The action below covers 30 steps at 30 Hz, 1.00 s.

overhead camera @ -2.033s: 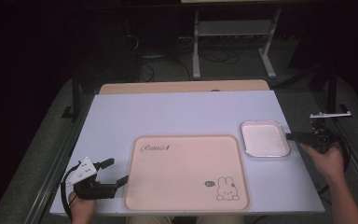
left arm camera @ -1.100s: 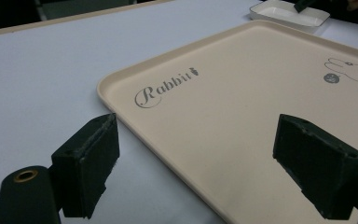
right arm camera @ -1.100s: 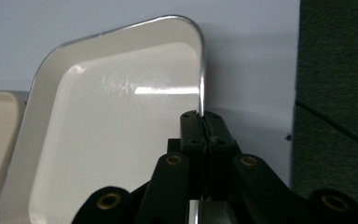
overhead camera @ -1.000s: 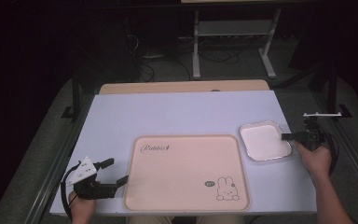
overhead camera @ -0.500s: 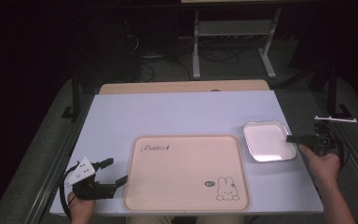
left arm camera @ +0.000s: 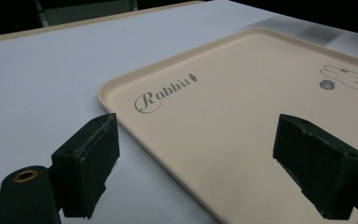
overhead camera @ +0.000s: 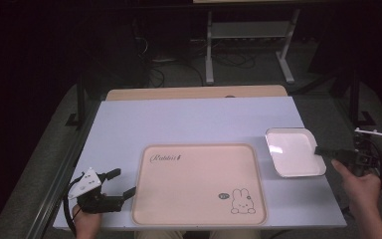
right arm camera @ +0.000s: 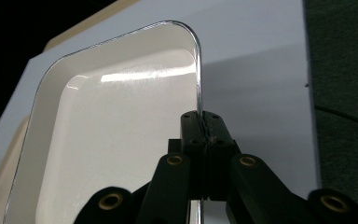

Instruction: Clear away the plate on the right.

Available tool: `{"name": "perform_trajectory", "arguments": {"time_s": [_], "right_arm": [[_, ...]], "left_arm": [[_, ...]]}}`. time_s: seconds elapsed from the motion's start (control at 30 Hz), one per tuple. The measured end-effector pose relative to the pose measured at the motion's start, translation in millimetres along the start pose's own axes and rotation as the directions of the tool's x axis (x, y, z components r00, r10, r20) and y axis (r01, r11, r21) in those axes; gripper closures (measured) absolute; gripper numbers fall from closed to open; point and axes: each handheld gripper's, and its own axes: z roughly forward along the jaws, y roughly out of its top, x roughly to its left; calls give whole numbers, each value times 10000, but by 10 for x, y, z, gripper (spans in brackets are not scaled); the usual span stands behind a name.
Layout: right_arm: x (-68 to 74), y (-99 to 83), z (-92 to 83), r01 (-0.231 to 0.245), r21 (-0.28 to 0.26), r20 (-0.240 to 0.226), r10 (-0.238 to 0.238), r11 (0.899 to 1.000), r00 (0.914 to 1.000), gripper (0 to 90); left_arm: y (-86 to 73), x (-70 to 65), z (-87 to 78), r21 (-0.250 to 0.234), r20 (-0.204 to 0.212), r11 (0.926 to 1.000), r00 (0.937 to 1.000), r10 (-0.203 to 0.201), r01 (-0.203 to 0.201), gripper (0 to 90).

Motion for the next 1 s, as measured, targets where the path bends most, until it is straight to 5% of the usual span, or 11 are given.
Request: {"name": "perform_trajectory", "arguments": {"time_s": [0.3, 0.73, 1.0], "right_arm": [[311, -44, -198, 190, -263, -683, -207, 9995, 9975, 886], [745, 93, -399, 675, -711, -1006, -745, 9952, 9921, 886], [1167, 129, -442, 1200, -1047, -1420, -1343, 9872, 9807, 886]], "left_arm": [[1, -2, -14, -94, -20, 10000, 10000, -19, 19, 139], [0, -3, -21, -116, -19, 9999, 10000, -61, 60, 139], [-4, 7, -21, -77, -58, 9999, 9999, -89, 89, 139]]}}
